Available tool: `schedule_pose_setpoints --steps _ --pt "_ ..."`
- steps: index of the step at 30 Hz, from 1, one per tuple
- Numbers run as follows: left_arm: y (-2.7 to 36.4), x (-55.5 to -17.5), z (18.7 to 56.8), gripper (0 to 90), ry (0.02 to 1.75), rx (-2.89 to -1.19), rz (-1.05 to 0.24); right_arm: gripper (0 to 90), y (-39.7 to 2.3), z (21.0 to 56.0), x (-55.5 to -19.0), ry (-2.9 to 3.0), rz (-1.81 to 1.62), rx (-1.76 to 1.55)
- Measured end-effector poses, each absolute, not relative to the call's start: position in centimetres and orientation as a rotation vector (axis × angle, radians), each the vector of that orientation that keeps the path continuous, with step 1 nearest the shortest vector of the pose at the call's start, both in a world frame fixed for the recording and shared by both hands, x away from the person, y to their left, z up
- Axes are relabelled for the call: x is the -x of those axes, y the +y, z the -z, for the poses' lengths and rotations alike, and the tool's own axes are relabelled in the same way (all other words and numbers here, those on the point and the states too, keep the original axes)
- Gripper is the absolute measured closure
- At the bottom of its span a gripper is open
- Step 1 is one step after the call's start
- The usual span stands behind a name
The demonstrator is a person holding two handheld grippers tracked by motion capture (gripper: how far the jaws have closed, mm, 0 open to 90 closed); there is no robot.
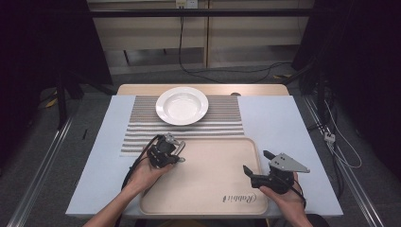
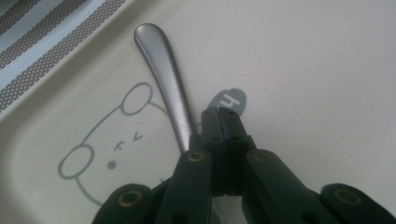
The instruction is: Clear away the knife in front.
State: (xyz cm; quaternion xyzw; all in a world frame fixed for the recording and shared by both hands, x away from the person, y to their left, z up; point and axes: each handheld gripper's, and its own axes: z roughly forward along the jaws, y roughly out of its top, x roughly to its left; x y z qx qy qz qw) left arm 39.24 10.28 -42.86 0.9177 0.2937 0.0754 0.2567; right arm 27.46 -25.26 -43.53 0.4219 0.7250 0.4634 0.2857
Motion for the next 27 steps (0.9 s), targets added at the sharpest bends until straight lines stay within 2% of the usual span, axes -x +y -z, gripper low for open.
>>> schedule_pose_setpoints --steps 27 --pt "13.3 -40.1 42.7 90.0 0.89 -2.474 -0.17 10.5 -25.2 43.5 -27.5 1.95 -1.257 -1.121"
